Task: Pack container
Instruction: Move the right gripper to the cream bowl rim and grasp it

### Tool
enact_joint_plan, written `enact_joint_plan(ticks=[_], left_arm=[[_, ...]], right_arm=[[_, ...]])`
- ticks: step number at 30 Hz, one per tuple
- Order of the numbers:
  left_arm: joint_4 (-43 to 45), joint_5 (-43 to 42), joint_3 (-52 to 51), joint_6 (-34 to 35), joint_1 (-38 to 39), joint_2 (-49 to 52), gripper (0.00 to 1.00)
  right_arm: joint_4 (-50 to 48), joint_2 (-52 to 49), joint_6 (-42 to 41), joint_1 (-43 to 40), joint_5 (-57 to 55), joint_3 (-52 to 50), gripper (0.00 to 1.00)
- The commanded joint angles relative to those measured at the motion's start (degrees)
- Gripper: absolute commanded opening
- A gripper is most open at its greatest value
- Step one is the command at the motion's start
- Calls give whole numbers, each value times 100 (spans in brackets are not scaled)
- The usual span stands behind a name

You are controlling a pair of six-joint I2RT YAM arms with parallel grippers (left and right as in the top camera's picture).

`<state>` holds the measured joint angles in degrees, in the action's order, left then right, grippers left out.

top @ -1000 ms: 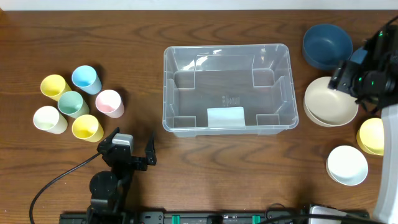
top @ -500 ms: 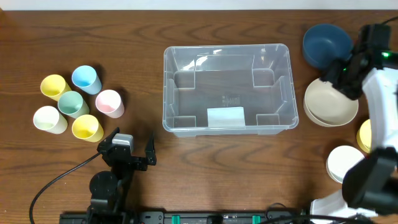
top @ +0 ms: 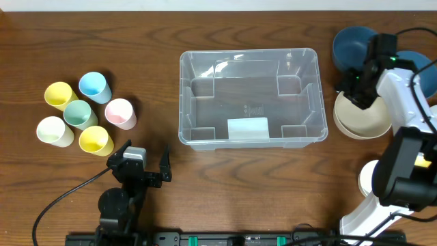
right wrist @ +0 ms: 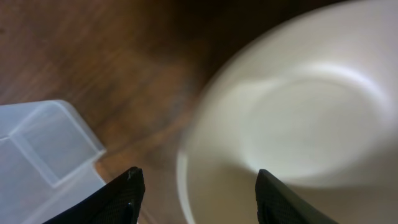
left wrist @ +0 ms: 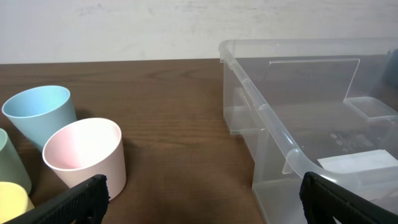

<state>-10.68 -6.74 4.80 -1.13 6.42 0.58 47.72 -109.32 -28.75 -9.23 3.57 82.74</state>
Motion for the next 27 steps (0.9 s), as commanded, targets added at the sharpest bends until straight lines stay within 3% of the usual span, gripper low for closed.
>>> enact_joint_plan(ticks=[1, 11, 20, 27], left_arm=[[-186, -76, -94, -13, -24, -35, 98], [-186, -76, -94, -13, -24, -35, 98], [-186, -76, -94, -13, -24, -35, 98], [-186, -76, -94, -13, -24, -35, 98]], right_arm=[[-107, -96, -173, 229, 92, -9, 59], [-168, -111, -407, 356, -129, -42, 47], [-435, -133, -503, 339, -227, -483, 43], [-509, -133, -507, 199, -227, -584, 26]])
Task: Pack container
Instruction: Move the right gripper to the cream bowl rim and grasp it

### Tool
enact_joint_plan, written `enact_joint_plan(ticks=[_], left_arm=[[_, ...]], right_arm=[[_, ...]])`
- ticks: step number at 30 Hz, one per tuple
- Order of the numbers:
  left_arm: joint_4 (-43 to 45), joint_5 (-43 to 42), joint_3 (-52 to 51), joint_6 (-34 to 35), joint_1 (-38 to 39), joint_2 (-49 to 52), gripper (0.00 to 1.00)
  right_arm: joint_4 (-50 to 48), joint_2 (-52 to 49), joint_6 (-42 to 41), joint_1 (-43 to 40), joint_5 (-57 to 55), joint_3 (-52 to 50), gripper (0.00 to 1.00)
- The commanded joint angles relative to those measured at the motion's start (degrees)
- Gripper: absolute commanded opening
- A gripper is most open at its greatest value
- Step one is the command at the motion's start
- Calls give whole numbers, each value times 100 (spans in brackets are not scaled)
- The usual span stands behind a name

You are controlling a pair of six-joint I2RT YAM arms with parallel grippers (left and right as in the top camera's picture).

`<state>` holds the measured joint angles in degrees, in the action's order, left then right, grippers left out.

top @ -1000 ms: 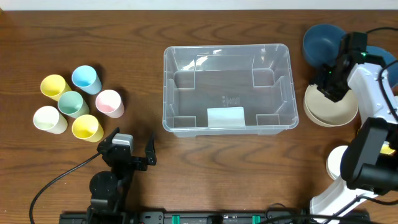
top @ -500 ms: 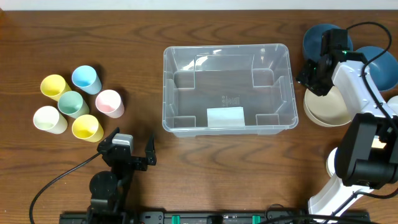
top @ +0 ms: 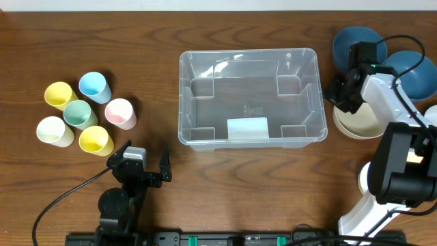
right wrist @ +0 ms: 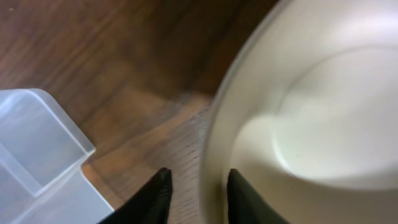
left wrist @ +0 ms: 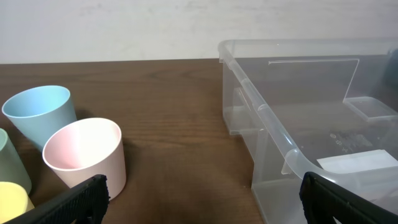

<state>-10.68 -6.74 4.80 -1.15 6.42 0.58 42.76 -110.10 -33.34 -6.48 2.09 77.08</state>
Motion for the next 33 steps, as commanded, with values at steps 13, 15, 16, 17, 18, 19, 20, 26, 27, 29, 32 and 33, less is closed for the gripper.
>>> enact_joint_plan(ticks=[13, 15, 16, 17, 18, 19, 20, 26, 27, 29, 32, 33], left_arm=[[-186, -76, -94, -11, -24, -35, 98], [-186, -76, -94, -11, -24, -35, 98], [-186, -76, -94, -11, -24, -35, 98], [-186, -76, -94, -11, -24, -35, 98], [-186, -76, -94, -11, -24, -35, 98], [-186, -76, -94, -11, -24, -35, 98], [-186, -76, -94, -11, -24, -35, 98], [-186, -76, -94, -11, -24, -35, 98], [-186, -76, -94, -11, -24, -35, 98], [-186, -76, -94, -11, -24, -35, 98], [-186, -76, -94, -11, -24, -35, 98], [-186, -76, -94, -11, -24, -35, 98]], right_arm=[[229, -55, 339, -428, -391, -17, 1], [291, -55, 490, -435, -457, -17, 1], [319, -55, 588, -435, -463, -17, 1], [334, -52, 669, -435, -463, -17, 1], [354, -46, 761, -435, -428, -15, 1], [369, -33, 870, -435, -354, -15, 1], [385, -11, 997, -433, -254, -15, 1], [535, 173, 1729, -433, 487, 140, 1], [597, 212, 1851, -433, 590, 201, 1], [732, 302, 2044, -433, 741, 321, 1], [1001, 446, 2284, -433, 887, 542, 1], [1102, 481, 2358, -433, 916, 627, 1]])
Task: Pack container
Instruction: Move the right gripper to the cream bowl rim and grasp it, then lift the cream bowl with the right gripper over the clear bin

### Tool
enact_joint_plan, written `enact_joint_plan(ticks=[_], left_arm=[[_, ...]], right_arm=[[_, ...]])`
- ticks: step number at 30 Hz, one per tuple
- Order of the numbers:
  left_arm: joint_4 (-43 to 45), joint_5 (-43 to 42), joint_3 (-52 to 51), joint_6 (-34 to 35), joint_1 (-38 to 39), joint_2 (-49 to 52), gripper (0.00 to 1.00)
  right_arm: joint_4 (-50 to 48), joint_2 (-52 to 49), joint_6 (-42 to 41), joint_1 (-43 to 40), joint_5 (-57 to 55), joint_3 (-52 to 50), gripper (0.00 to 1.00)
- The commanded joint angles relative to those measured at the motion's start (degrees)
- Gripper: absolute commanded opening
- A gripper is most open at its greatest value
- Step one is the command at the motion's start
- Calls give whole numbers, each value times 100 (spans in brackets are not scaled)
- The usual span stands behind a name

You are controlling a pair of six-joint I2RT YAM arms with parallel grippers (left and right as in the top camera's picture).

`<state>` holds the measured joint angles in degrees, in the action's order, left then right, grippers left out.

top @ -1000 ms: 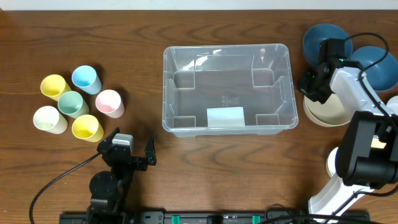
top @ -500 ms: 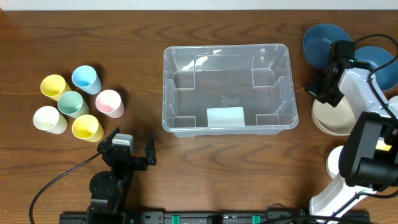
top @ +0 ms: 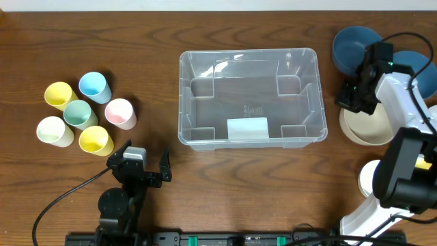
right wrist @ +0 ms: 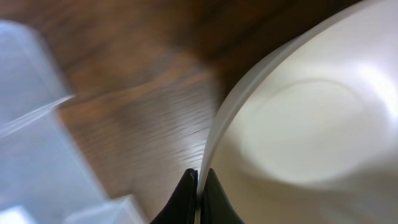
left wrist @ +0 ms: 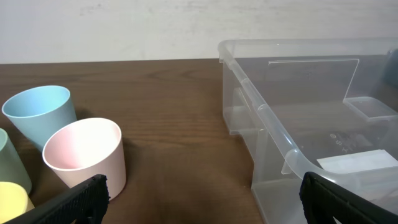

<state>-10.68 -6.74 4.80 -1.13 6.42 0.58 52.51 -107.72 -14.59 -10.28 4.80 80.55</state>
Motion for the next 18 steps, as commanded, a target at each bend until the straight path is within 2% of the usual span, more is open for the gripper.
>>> enact_joint_plan(ticks=[1, 11, 15, 18], left_arm=[[-186, -76, -94, -13, -24, -35, 98], [-186, -79, -94, -13, -24, -35, 98], [-186, -76, -94, -13, -24, -35, 98], [-186, -76, -94, -13, -24, -35, 98]], right_arm=[[254, 275, 535, -52, 647, 378, 1], [1775, 680, 848, -52, 636, 1641, 1], [2131, 994, 927, -50, 638, 1954, 1], [2210, 1322, 1294, 63, 684, 2050, 1]])
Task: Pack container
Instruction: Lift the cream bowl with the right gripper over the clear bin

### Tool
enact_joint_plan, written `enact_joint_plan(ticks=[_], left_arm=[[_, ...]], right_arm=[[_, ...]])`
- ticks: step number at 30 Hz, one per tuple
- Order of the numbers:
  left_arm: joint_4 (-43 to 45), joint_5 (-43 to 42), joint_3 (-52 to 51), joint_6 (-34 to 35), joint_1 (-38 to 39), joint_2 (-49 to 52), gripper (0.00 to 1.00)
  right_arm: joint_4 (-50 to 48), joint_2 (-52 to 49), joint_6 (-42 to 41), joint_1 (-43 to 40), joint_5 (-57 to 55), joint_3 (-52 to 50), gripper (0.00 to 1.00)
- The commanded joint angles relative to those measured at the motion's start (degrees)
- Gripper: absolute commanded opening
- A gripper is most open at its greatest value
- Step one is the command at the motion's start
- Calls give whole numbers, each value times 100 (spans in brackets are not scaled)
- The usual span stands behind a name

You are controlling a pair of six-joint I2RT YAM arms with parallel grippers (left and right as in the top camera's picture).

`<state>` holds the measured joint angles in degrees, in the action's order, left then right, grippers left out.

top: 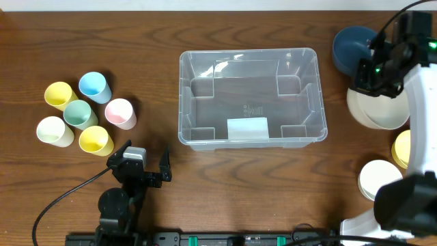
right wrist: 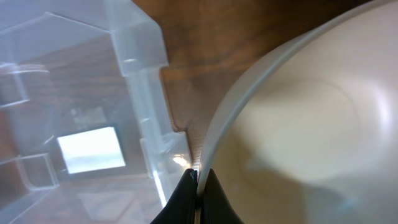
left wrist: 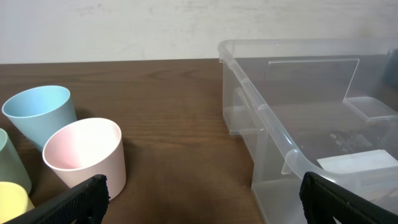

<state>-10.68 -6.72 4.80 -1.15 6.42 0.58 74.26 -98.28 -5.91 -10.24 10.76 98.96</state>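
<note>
A clear plastic container stands mid-table, with only a white label inside. My right gripper is shut on the rim of a cream bowl, held above the table just right of the container. In the right wrist view the fingertips pinch the cream bowl at its edge, with the container below on the left. My left gripper rests open near the front edge. Its wrist view shows a pink cup, a blue cup and the container.
Several pastel cups cluster at the left. Two dark blue bowls sit at the back right. A yellow bowl and a white bowl lie on the right side near the right arm's base.
My right gripper has risen with the cream bowl pinched by its rim, lifting it off the table. A yellow bowl now shows where it stood. The left arm is unchanged.
My right gripper was open over the cream bowl's left edge. Then its fingers straddled the rim, and then they were shut on it with the bowl on the table. Now the bowl hangs lifted beside the container. The left arm never moved.
</note>
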Motion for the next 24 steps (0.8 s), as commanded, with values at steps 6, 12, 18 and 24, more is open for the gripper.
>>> enact_joint_plan(ticks=[6, 12, 18, 24], left_arm=[[-186, -79, -94, -11, -24, -35, 98], [-186, -79, -94, -11, -24, -35, 98], [-186, -79, -94, -11, -24, -35, 98], [-186, -79, -94, -11, -24, -35, 98]], right_arm=[[-26, 1086, 1147, 1078, 155, 210, 1], [-584, 1165, 1174, 2677, -131, 208, 1], [-999, 723, 804, 3794, -1276, 208, 1], [-1064, -101, 656, 3995, -1401, 208, 2]])
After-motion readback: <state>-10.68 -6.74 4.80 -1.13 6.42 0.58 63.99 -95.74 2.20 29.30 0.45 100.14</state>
